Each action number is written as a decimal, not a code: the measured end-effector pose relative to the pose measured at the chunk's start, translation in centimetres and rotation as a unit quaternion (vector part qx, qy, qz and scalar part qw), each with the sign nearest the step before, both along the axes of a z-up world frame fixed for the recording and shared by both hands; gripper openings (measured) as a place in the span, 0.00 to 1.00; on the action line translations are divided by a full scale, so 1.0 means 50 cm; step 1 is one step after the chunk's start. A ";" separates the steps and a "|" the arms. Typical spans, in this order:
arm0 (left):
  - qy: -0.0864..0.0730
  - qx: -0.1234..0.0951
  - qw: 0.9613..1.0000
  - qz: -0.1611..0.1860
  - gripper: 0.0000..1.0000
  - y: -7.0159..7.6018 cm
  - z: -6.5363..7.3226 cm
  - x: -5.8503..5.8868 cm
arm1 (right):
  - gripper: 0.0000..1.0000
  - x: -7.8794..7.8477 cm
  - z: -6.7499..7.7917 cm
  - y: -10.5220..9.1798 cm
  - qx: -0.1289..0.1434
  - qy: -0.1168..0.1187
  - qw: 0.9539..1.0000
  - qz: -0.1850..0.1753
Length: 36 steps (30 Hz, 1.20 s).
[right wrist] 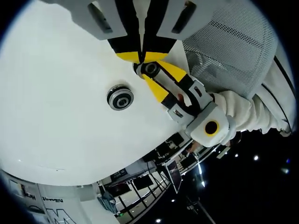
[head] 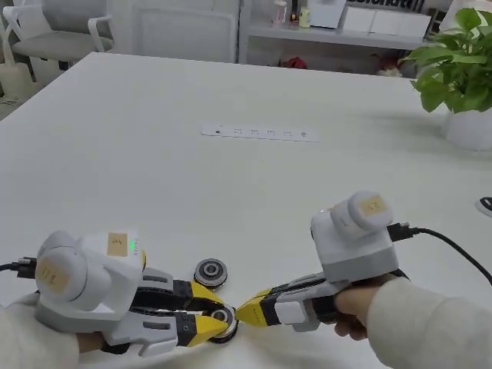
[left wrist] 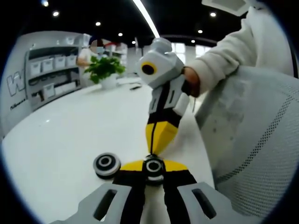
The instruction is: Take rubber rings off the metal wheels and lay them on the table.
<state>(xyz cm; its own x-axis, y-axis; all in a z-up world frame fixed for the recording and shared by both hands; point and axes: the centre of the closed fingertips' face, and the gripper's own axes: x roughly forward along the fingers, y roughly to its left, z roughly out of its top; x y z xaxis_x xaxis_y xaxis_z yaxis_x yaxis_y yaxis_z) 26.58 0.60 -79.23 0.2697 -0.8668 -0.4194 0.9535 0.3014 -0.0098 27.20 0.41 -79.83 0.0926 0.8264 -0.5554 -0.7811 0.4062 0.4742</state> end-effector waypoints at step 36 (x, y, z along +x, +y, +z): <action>0.002 0.000 1.000 -0.001 0.14 -0.002 0.001 -0.001 | 0.00 -0.007 0.012 0.014 0.010 -0.006 1.000 0.012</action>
